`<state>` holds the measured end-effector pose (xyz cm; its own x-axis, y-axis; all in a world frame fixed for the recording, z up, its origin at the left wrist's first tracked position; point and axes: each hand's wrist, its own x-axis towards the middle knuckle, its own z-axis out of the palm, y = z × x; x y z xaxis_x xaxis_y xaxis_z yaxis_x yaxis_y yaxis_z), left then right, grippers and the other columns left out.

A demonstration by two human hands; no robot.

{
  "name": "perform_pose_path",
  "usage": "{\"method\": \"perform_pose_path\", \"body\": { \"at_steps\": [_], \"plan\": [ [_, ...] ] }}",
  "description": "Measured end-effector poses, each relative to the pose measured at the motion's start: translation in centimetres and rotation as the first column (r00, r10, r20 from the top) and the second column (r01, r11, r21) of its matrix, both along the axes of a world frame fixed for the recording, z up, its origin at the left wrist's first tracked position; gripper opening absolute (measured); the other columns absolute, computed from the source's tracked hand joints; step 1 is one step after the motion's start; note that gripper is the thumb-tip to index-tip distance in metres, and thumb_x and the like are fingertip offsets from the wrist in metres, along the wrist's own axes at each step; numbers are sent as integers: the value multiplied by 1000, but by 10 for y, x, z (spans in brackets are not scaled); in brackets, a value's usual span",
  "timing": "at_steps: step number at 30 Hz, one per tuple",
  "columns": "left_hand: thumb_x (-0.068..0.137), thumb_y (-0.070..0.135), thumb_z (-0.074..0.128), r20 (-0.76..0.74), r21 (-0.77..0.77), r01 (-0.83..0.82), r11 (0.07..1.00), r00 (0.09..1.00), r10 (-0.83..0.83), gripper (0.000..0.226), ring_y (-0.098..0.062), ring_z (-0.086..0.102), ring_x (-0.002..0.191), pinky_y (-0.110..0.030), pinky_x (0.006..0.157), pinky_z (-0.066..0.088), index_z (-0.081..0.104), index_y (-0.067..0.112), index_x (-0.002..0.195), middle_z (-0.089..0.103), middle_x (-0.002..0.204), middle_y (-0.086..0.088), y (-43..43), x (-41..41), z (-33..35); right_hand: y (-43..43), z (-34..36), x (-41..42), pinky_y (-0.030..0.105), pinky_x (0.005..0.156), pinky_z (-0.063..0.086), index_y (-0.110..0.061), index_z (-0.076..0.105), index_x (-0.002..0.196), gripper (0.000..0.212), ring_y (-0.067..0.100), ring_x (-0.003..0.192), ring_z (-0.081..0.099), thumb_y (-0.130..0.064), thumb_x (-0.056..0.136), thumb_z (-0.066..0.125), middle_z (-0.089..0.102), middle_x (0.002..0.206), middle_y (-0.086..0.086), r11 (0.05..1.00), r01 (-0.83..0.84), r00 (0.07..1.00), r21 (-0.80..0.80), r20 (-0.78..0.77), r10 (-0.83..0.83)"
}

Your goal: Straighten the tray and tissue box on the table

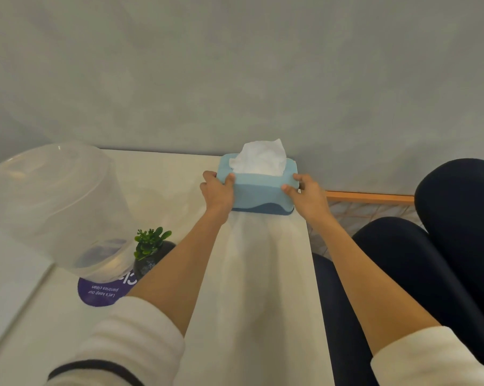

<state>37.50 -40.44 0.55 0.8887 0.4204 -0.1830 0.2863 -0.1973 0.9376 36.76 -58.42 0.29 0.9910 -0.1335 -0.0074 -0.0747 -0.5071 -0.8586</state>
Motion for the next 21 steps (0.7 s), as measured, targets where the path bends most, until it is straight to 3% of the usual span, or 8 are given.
{"method": "perform_pose_path", "body": {
  "at_steps": [14, 18, 21],
  "plan": [
    [97, 34, 48, 3, 29, 2, 1000, 1000, -2, 43, -24, 43, 94, -31, 78, 40, 38, 5, 126, 42, 131, -18, -2, 20, -2, -1, 3, 20, 29, 82, 42, -8, 42, 136, 50, 29, 118, 51, -29, 93, 57, 52, 135, 15, 1000, 8, 1000, 3, -21, -8],
    [97, 31, 47, -22, 96, 20, 995, 1000, -18, 44, -30, 48, 100, -36, 80, 42, 36, 2, 129, 38, 134, -18, -3, 19, 6, -1, 6, 20, 30, 83, 42, -11, 36, 140, 50, 31, 120, 50, -29, 96, 50, 49, 138, 15, 995, -41, 997, -89, -66, 35],
    [98, 23, 45, -6, 217, 51, 975, 999, -51, 44, -38, 52, 113, -41, 85, 46, 32, 2, 135, 35, 137, -19, -2, 11, 14, -1, 18, 10, 37, 95, 42, -13, 26, 146, 55, 33, 127, 45, -28, 97, 47, 43, 144, 14, 975, -113, 991, -190, -91, 97]
  ]
}}
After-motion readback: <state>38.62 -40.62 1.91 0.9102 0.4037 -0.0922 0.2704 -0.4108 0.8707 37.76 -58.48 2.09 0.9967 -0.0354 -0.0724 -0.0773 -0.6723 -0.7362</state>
